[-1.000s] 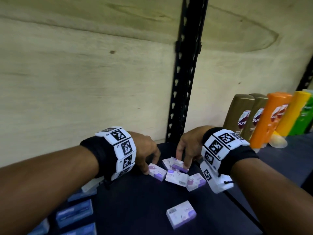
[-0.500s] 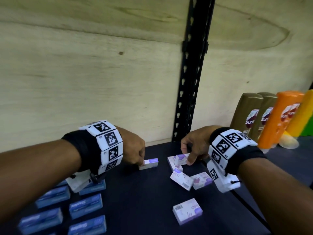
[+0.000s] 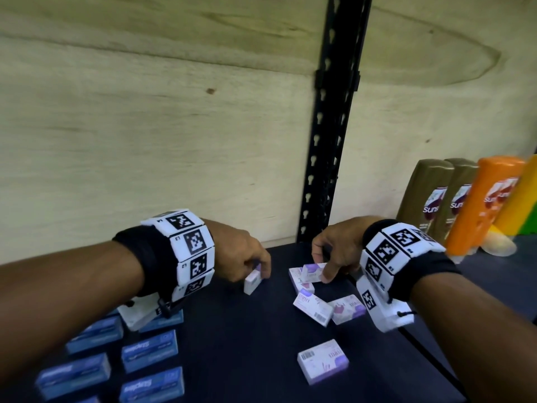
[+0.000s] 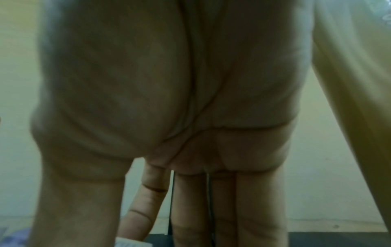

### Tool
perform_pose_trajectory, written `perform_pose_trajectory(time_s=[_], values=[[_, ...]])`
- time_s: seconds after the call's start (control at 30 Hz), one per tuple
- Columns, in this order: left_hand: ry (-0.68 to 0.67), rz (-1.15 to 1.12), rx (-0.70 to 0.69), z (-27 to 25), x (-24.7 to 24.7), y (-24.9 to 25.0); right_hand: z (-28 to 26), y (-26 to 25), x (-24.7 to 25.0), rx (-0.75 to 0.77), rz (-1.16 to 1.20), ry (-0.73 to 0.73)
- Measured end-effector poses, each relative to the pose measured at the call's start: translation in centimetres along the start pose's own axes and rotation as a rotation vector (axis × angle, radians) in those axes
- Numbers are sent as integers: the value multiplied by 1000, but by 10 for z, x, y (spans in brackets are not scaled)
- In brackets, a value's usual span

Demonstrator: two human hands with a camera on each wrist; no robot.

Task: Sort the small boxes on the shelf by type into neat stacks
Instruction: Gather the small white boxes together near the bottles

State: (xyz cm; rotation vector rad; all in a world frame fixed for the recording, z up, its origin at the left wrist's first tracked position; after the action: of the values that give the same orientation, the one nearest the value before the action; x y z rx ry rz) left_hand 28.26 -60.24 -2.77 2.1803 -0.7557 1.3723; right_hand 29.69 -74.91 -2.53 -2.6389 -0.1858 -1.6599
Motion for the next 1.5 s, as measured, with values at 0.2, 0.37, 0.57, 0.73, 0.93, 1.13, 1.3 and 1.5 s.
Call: perform_pose_trajectory(time_s=[0.2, 0.37, 0.57, 0.73, 0.93, 1.13, 1.3, 1.5], values=[[73, 81, 23, 5, 5, -8, 0, -7, 3, -7, -55, -1], [151, 153, 91, 5, 10, -27, 8, -17, 25, -2, -99, 133], [234, 188, 278, 1, 15, -57, 29, -37, 40, 32, -37, 196], [203, 132, 318, -2, 8, -79, 41, -59, 35, 73, -19, 166], [132, 66, 289, -1, 3, -84, 44, -67, 28, 48, -119, 71], [143, 88, 289, 2, 4, -86, 45, -68, 29, 53, -168, 56], [178, 109, 291, 7, 4, -85, 49, -65, 27, 38, -91, 62], [170, 124, 283, 15, 2, -80, 56, -58, 22, 21, 10, 64]])
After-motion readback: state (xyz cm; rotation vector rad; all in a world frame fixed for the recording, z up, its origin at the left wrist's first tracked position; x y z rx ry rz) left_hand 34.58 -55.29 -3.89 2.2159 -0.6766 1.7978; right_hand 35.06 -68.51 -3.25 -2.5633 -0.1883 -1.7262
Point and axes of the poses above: each hand's wrist, its own z-axis towards the middle knuckle, its own x-axis out of the back of the hand, y = z × x, the point moved 9 cm from there along z, towards the middle knuckle, and after that the axes turned 7 degrees about -z, right-handed, at the moved point
